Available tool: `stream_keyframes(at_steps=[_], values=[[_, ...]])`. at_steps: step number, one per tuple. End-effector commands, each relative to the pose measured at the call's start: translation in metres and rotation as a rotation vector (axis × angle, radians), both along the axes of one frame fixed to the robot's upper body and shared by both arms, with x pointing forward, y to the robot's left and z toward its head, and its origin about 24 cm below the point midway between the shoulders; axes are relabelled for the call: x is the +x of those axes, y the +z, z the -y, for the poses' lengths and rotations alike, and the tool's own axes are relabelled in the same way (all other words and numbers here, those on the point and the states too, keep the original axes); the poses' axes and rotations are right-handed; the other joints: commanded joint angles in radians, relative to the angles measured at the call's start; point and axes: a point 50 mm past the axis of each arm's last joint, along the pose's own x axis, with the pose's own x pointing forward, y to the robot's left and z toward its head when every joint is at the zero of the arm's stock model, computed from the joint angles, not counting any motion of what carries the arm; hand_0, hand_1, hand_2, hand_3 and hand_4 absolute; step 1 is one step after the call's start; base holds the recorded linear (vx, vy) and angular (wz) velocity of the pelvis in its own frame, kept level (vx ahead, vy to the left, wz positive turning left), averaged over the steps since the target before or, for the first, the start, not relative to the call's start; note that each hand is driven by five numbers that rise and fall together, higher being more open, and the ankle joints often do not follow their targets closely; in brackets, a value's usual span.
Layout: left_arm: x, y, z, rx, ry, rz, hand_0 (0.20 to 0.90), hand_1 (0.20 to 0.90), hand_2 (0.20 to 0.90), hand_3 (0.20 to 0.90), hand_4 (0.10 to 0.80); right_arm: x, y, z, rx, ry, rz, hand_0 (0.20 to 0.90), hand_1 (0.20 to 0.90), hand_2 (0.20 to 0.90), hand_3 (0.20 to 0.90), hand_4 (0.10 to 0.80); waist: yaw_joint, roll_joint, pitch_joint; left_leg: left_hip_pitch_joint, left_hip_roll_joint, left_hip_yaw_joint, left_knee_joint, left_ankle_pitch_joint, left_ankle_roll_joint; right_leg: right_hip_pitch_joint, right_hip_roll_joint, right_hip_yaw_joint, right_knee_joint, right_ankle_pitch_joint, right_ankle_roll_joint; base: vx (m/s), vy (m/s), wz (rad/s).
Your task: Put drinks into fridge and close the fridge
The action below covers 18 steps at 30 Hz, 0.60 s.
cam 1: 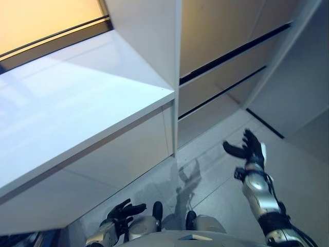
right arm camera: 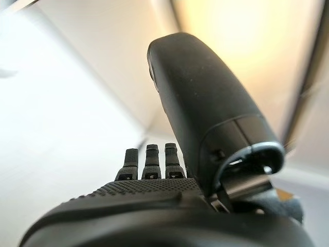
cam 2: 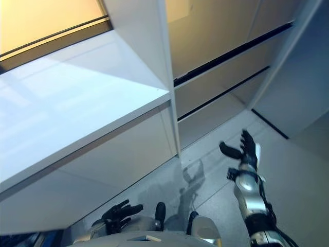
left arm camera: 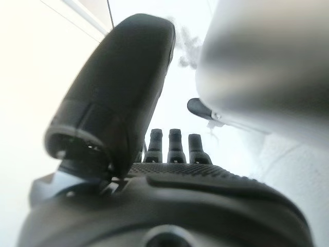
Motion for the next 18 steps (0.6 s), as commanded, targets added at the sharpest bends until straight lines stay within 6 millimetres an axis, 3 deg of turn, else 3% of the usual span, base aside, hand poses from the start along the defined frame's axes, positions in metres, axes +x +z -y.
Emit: stream_keyframes(at_steps=[1,2,5,6,8,9,13,18], values=[[0.001,0.006,-0.027,0.085,-0.031,0.043,0.900,0.900,0.900,0.900,0.800,-0.003,-0.010,-0.003,0.008,0.114,-0.097,0.900,0.900,0.900,0.900,0.800,-0.004,-0.037,-0.064,0.030,-0.039,0.057,0.030,-0.108,0.032,0.024,-0.009,0.050,-0.112,0.115,0.061,-0.070,-0.042,-0.04],[0.000,0.006,-0.027,0.085,-0.034,0.042,0.900,0.900,0.900,0.900,0.800,-0.008,-0.015,-0.003,0.004,0.119,-0.115,0.900,0.900,0.900,0.900,0.800,-0.004,-0.039,-0.064,0.032,-0.039,0.057,0.029,-0.108,0.033,0.024,-0.008,0.052,-0.115,0.117,0.062,-0.050,-0.033,-0.05],[-0.011,0.001,-0.032,0.097,-0.036,0.017,0.900,0.900,0.900,0.900,0.800,-0.057,-0.058,-0.001,0.038,0.152,-0.396,0.900,0.900,0.900,0.900,0.800,0.005,-0.052,-0.073,0.046,-0.040,0.060,0.007,-0.105,0.038,0.040,0.002,0.059,-0.143,0.129,0.064,-0.058,-0.039,-0.17],[-0.012,0.000,-0.032,0.096,-0.030,0.012,0.900,0.900,0.900,0.900,0.800,-0.064,-0.064,-0.003,0.054,0.159,-0.443,0.900,0.900,0.900,0.900,0.800,0.006,-0.053,-0.074,0.047,-0.040,0.058,0.004,-0.105,0.039,0.041,0.004,0.060,-0.143,0.128,0.064,-0.064,-0.035,-0.10],[-0.015,-0.002,-0.032,0.096,-0.048,-0.001,0.900,0.900,0.900,0.900,0.800,-0.093,-0.084,-0.015,0.148,0.195,-0.590,0.900,0.900,0.900,0.900,0.800,0.010,-0.057,-0.074,0.051,-0.040,0.052,0.003,-0.105,0.041,0.045,0.007,0.064,-0.136,0.124,0.060,-0.048,-0.021,-0.02],[-0.016,-0.003,-0.031,0.094,-0.054,-0.003,0.900,0.900,0.900,0.900,0.800,-0.095,-0.086,-0.017,0.155,0.203,-0.602,0.900,0.900,0.900,0.900,0.800,0.010,-0.057,-0.074,0.051,-0.040,0.053,0.004,-0.106,0.041,0.045,0.007,0.065,-0.135,0.123,0.060,-0.035,-0.011,-0.03],[-0.022,-0.009,-0.020,0.055,-0.124,-0.030,0.900,0.900,0.900,0.900,0.800,-0.144,-0.107,-0.041,0.337,0.231,-0.839,0.900,0.900,0.900,0.900,0.800,0.013,-0.060,-0.070,0.057,-0.043,0.044,0.008,-0.110,0.050,0.050,0.011,0.074,-0.125,0.116,0.057,-0.026,-0.011,-0.02],[-0.027,-0.012,-0.011,0.037,-0.131,-0.037,0.900,0.900,0.900,0.900,0.800,-0.161,-0.111,-0.049,0.398,0.220,-0.914,0.900,0.900,0.900,0.900,0.800,0.010,-0.057,-0.073,0.070,-0.044,0.040,0.006,-0.117,0.052,0.060,0.012,0.081,-0.123,0.111,0.061,0.003,0.000,-0.02]])
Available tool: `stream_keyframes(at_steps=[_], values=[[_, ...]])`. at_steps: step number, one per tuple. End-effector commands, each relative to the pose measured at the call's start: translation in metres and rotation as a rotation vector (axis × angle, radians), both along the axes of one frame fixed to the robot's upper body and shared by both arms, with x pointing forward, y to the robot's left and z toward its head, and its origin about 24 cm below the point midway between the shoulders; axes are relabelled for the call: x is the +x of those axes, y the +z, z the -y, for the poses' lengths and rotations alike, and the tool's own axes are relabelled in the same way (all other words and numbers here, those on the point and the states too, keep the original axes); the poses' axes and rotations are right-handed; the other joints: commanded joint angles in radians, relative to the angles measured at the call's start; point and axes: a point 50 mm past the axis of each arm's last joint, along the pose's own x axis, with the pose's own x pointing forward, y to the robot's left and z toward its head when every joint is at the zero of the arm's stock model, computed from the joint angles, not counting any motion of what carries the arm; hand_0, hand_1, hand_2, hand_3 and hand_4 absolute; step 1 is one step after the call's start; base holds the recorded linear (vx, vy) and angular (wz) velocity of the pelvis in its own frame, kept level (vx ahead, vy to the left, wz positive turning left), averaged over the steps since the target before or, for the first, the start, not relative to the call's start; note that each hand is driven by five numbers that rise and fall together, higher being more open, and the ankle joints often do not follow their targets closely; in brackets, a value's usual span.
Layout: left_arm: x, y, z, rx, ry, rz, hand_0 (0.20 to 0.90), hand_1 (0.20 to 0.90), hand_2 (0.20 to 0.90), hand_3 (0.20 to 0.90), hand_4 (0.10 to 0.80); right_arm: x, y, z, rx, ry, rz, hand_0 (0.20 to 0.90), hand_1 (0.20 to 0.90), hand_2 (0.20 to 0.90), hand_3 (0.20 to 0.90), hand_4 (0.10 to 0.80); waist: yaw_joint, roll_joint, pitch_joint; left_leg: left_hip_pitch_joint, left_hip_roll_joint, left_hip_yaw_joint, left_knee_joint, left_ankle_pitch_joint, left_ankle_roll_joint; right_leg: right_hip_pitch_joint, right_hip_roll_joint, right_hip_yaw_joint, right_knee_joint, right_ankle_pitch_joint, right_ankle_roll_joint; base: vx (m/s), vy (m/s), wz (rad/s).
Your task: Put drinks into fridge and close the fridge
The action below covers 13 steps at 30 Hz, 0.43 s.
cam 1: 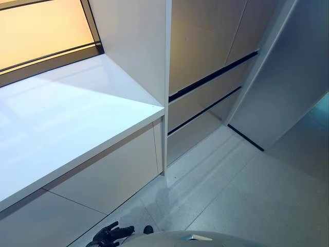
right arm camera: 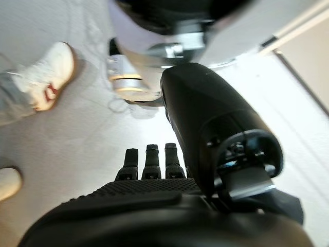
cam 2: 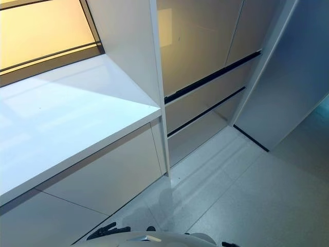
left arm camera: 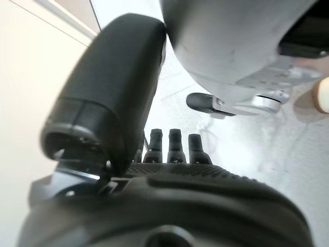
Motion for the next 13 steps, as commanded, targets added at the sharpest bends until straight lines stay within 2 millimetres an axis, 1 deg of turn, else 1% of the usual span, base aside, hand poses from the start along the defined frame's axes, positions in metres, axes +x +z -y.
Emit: stream_keyframes(at_steps=[1,13], values=[[0.0203,0.0013,0.0097,-0.004,-0.060,0.062,0.900,0.900,0.900,0.900,0.800,0.0104,-0.0007,-0.0062,0.041,0.031,0.011,0.900,0.900,0.900,0.900,0.800,0.018,-0.018,0.016,-0.003,-0.057,0.012,0.061,-0.118,0.054,-0.023,-0.010,0.049,-0.003,0.069,0.059,0.001,-0.002,-0.06],[0.0256,0.0010,0.0157,-0.044,-0.055,0.060,0.900,0.900,0.900,0.900,0.800,0.0102,-0.0006,-0.0059,0.036,0.060,-0.006,0.900,0.900,0.900,0.900,0.800,0.010,-0.015,0.011,0.002,-0.057,0.007,0.052,-0.121,0.054,-0.025,-0.007,0.057,-0.008,0.067,0.064,-0.001,-0.002,-0.02]])
